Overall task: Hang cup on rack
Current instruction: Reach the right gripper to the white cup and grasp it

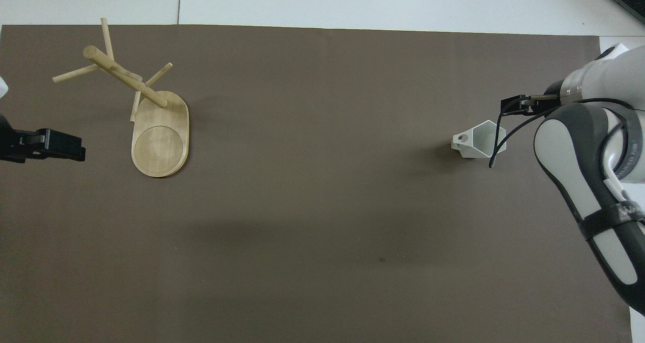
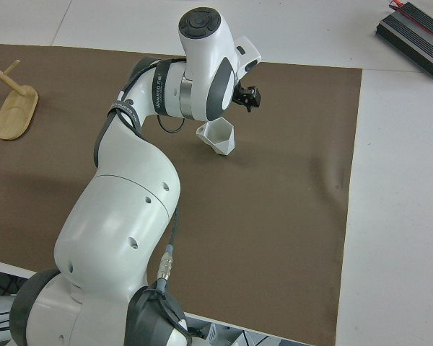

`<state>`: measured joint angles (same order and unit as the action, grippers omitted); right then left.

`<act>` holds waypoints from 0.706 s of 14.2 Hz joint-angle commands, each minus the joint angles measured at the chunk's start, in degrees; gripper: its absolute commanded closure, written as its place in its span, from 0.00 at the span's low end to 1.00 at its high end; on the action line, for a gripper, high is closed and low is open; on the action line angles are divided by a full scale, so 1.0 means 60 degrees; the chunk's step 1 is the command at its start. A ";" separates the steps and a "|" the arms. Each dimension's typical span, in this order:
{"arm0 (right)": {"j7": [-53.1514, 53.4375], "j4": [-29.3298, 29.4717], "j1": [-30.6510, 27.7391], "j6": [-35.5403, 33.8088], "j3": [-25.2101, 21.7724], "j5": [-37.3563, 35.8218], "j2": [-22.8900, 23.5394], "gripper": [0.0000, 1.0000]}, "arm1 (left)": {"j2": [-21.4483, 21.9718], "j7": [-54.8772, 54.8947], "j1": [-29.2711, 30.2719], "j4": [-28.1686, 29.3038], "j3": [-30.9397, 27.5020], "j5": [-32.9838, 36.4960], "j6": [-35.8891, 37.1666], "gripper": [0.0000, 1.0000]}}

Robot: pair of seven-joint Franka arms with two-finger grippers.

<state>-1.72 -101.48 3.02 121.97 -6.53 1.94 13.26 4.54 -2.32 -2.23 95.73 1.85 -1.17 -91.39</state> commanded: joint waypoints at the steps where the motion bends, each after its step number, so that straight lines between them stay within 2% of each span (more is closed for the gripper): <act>1: 0.0023 -0.0518 -0.0050 0.0223 0.0063 0.0116 -0.0261 0.00 | 0.0269 -0.0098 0.0035 0.0276 0.0014 0.0005 0.0025 0.00; 10: 0.0081 -0.1338 -0.0050 0.0530 0.0063 0.0131 -0.0261 0.00 | 0.0269 0.0049 0.0195 0.0305 -0.0016 -0.0024 0.0187 0.00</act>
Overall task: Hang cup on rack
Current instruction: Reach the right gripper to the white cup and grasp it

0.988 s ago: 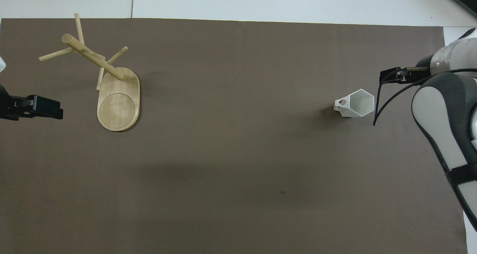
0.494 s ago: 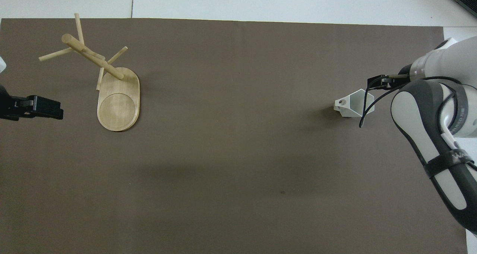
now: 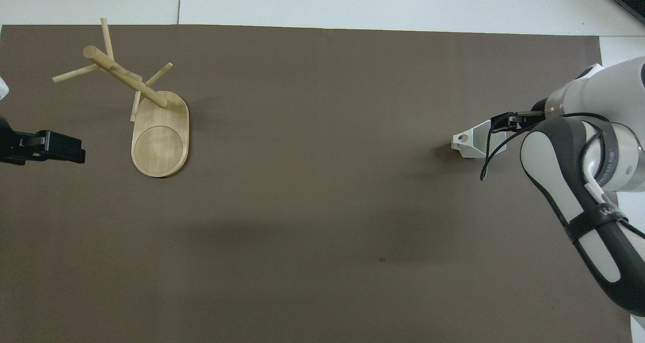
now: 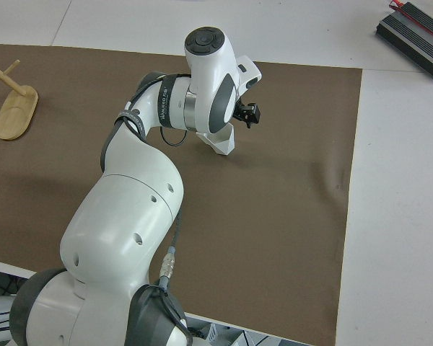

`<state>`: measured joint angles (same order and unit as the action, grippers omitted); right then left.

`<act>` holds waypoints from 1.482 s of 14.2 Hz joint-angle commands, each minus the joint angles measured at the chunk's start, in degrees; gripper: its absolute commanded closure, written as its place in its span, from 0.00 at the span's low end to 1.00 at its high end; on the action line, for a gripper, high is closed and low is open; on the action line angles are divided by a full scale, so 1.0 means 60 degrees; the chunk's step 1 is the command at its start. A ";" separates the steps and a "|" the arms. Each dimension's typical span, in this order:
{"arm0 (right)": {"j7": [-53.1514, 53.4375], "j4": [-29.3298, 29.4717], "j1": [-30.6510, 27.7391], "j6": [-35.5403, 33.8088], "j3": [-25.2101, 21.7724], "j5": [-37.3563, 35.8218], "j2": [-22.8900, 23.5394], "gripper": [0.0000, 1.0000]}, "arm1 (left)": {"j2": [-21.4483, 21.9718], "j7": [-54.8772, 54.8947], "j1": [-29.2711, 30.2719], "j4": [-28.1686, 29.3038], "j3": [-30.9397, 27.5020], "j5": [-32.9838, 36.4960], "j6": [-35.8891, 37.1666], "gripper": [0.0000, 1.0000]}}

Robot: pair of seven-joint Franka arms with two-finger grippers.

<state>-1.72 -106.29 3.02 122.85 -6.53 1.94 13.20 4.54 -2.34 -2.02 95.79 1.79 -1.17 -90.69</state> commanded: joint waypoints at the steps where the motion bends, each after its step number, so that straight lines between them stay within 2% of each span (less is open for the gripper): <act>1: 0.0111 -0.0624 -0.0050 0.0428 0.0063 0.0131 -0.0266 0.00 | 0.0341 0.0068 0.0176 0.0368 -0.0005 -0.0024 0.0086 0.00; 6: 0.0345 -0.1020 -0.0050 0.0735 0.0063 0.0146 -0.0281 0.00 | 0.0547 0.0053 0.0234 0.0880 -0.0005 -0.0068 -0.0279 0.00; 15: 0.2320 -0.1196 -0.0050 0.0794 0.0063 0.0189 -0.0354 0.00 | 0.0664 -0.0035 0.0264 0.1262 0.0010 -0.0230 -0.0763 0.00; 18: 0.2323 -0.1270 -0.0050 0.0868 0.0063 0.0189 -0.0369 0.00 | 0.0664 -0.0035 0.0249 0.1262 0.0010 -0.0215 -0.0778 0.00; 21: 0.1987 -0.1270 -0.0050 0.0853 0.0106 0.0189 -0.0383 0.16 | 0.0664 -0.0049 0.0249 0.1262 0.0010 -0.0215 -0.0778 0.00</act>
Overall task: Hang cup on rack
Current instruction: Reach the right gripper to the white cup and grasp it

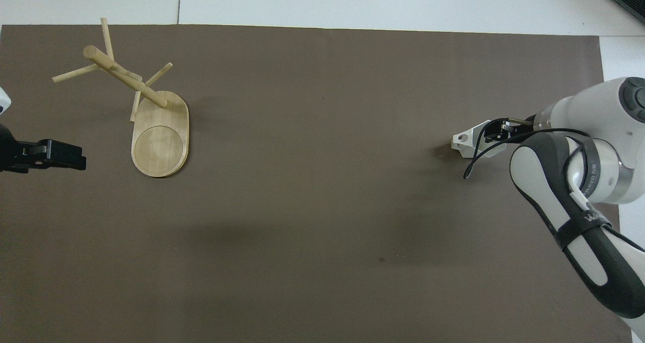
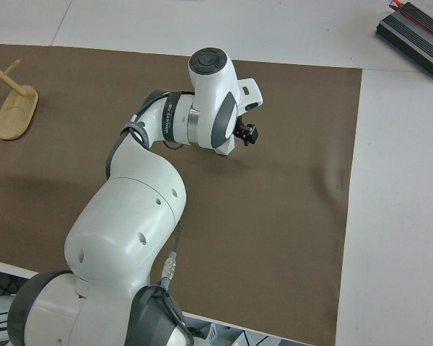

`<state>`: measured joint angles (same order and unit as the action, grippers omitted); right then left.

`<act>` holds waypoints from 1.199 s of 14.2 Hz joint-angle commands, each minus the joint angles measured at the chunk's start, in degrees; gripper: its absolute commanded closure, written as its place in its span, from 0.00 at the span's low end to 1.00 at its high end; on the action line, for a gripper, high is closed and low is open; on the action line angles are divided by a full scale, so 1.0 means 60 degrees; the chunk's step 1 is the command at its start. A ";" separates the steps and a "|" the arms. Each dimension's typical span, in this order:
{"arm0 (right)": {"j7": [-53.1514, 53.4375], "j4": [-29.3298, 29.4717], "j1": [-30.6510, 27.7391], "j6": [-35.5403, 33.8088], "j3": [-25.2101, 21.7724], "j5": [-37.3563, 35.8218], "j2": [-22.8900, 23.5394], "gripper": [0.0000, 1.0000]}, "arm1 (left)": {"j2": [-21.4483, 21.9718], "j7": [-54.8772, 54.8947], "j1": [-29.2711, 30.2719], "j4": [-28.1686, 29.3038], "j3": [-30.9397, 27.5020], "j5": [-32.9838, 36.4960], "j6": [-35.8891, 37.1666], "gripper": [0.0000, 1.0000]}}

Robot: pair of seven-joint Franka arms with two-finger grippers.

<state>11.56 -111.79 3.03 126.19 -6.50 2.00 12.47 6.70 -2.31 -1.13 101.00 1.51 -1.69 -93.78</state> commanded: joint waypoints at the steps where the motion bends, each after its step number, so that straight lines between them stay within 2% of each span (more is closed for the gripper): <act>1: -0.0227 -0.0353 -0.0051 0.0282 0.0189 0.0179 -0.0263 0.23 | 0.0304 -0.0069 0.0100 0.0393 0.0057 -0.0128 -0.0249 0.00; 4: -0.0241 -0.0353 -0.0051 0.0267 0.0262 0.0165 -0.0263 0.41 | 0.0318 -0.0098 0.0100 0.0408 0.0057 -0.0128 -0.0234 0.00; 7: -0.0242 -0.0339 -0.0051 0.0297 0.0336 0.0164 -0.0248 0.54 | 0.0318 -0.0127 0.0114 0.0408 0.0057 -0.0143 -0.0234 0.00; 11: -0.0475 -0.0295 -0.0051 0.0311 0.0336 0.0164 -0.0233 0.77 | 0.0333 -0.0858 0.0085 0.0467 0.0057 -0.0143 -0.0278 0.00; 13: -0.0564 -0.0265 -0.0051 0.0326 0.0336 0.0164 -0.0219 0.84 | 0.0333 -0.0860 0.0056 0.0467 0.0057 -0.0143 -0.0278 0.00; 15: -0.0578 -0.0251 -0.0051 0.0355 0.0336 0.0179 -0.0219 0.97 | 0.0391 -0.0845 0.0027 0.0554 0.0057 -0.0143 -0.0336 0.00; 17: -0.0578 -0.0251 -0.0051 0.0370 0.0336 0.0179 -0.0204 1.00 | 0.0406 -0.0845 0.0027 0.0569 0.0057 -0.0143 -0.0336 0.00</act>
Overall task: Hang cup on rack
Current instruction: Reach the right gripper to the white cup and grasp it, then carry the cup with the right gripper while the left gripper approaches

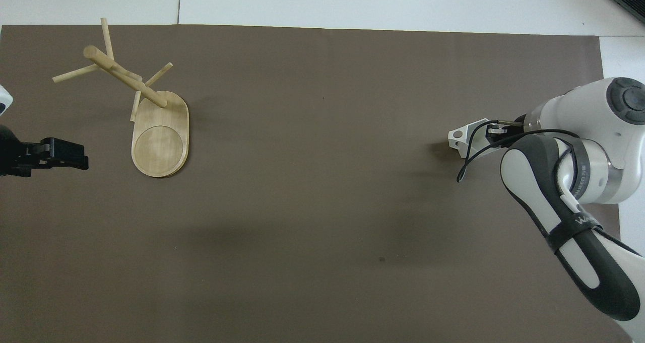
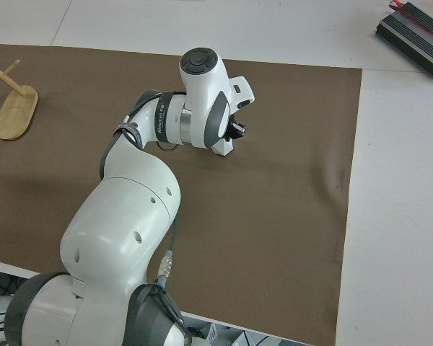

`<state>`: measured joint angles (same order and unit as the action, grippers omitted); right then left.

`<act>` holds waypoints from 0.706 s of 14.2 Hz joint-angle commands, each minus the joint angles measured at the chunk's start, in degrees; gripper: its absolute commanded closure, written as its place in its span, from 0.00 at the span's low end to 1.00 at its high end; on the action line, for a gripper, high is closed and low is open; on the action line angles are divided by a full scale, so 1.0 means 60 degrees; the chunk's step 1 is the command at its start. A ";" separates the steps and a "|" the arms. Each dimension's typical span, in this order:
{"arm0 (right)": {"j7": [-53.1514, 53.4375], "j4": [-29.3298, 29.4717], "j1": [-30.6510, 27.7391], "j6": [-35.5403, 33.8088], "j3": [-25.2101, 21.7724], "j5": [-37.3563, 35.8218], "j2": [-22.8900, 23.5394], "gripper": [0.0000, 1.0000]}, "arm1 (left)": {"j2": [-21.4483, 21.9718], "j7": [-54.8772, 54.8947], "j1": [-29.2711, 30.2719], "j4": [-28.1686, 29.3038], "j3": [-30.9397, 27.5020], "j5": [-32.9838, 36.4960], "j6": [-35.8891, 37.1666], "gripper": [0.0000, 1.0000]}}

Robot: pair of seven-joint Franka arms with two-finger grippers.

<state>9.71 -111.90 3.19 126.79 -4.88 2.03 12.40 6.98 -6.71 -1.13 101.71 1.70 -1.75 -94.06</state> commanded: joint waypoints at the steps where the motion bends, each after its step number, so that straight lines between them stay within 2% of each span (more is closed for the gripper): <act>1: -0.0270 -0.0218 -0.0078 0.0256 0.0066 0.0174 -0.0191 1.00 | 0.0359 -0.0083 0.0027 0.0465 0.0024 -0.0133 -0.0247 0.00; 6: -0.0285 0.0279 -0.0078 -0.0036 0.0211 0.0174 -0.0177 1.00 | 0.0461 -0.0083 0.0055 0.0480 0.0054 -0.0104 0.0221 0.00; 8: -0.0285 0.0790 -0.0078 -0.0707 0.0344 0.0188 -0.0235 1.00 | 0.0462 -0.0447 0.0129 0.0466 0.0068 -0.0133 0.0149 0.00; 10: -0.0256 0.1726 -0.0078 -0.1717 0.0680 0.0436 -0.0221 1.00 | 0.0476 -0.1017 0.0114 0.0451 0.0068 -0.0599 0.0644 0.00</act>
<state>9.57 -106.56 3.31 121.97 -2.64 2.39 11.54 7.88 -9.89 -1.06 102.55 1.78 -2.72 -92.29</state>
